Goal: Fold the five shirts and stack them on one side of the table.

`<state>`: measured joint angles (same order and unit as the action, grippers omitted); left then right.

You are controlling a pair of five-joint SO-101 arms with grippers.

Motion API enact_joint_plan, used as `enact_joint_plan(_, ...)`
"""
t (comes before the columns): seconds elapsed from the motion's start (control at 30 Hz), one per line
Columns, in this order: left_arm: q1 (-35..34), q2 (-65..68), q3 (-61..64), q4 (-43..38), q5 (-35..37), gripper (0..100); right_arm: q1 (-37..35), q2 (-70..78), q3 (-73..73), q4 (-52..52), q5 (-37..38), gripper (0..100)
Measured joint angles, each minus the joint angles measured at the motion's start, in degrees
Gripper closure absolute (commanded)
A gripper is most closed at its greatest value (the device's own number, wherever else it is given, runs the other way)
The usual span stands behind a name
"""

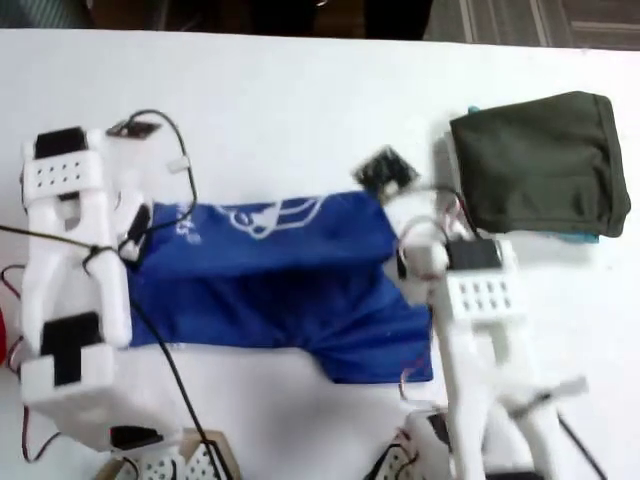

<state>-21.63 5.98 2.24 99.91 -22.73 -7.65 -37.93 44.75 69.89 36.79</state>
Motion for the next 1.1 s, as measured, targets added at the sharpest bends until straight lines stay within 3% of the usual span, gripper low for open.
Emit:
enact_joint_plan(0.27, 0.00, -6.86, 11.16, -0.88, -0.09, 97, 1.49, -18.11, 10.46, 9.23, 8.26, 98.1)
enact_joint_plan(0.57, -0.09, -7.47, 25.05, -10.29, -0.09, 97, 1.49, -25.49, 21.19, 9.14, 9.14, 98.1)
enact_joint_plan(0.8, -0.26, -7.65, 25.76, -12.57, -0.09, 97, 1.49, -26.11, 21.27, 9.05, 9.14, 93.8)
enact_joint_plan(0.97, -0.26, -7.65, 25.93, -10.29, -2.37, 87, 1.49, -26.55, 21.27, 9.05, 9.14, 83.0)
enact_joint_plan(1.1, -1.93, -7.65, 21.89, -7.03, -3.25, 80, 1.49, -26.55, 21.27, 9.05, 9.14, 82.2)
